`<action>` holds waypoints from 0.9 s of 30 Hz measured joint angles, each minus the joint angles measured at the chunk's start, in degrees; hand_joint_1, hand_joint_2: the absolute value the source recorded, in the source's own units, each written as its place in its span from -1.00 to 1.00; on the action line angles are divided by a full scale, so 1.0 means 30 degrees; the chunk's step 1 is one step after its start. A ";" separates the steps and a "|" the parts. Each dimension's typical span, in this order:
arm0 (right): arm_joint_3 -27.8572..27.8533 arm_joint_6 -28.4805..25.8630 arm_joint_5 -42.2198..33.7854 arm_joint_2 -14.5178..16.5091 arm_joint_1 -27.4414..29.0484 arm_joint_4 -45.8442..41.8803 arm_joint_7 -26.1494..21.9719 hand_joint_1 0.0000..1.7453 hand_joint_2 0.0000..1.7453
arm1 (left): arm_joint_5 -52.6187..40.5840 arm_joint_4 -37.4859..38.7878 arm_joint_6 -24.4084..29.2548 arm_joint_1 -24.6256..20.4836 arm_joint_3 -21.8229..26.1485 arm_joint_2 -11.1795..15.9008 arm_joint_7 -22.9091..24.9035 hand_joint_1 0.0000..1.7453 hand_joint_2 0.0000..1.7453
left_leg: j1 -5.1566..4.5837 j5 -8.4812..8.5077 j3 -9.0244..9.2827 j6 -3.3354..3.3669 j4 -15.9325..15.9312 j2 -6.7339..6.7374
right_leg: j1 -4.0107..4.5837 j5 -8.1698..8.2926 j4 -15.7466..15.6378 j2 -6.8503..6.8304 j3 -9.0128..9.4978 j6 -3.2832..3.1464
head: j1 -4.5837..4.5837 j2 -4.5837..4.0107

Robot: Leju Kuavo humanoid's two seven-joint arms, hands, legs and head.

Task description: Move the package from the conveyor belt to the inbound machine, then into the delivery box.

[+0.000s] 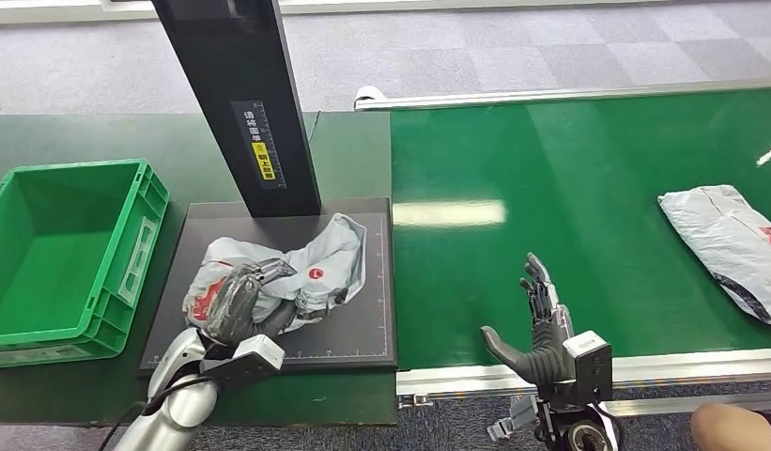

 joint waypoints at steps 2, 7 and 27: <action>-0.0046 -0.0015 0.0000 0.0033 0.0076 -0.0045 -0.0047 -1.00 1.00 | -0.1053 -0.1066 0.1135 -0.0083 0.0173 0.0229 -0.0004 1.00 1.00 | 0.0002 0.0002 0.0001 -0.0001 0.0000 0.0002 | 0.0002 0.0000 0.0000 0.0000 -0.0003 0.0000 | 0.0000 0.0000; -0.0129 -0.0036 0.0005 0.0142 0.0111 -0.0062 -0.0140 -1.00 1.00 | -0.3524 -0.2902 0.3072 -0.0775 0.0415 0.0854 0.0590 1.00 1.00 | 0.0003 0.0009 0.0008 -0.0003 0.0000 0.0001 | 0.0003 0.0002 0.0000 0.0000 0.0001 -0.0001 | 0.0002 0.0000; -0.0466 -0.0408 -0.0521 0.0016 0.0532 -0.0563 -0.0406 -1.00 1.00 | -1.0134 0.8225 0.6425 -0.7779 0.4960 0.5130 0.4620 1.00 1.00 | 0.0009 0.0025 0.0020 -0.0020 -0.0001 0.0097 | 0.0010 0.0005 0.0014 0.0046 -0.0013 -0.0007 | 0.0004 0.0000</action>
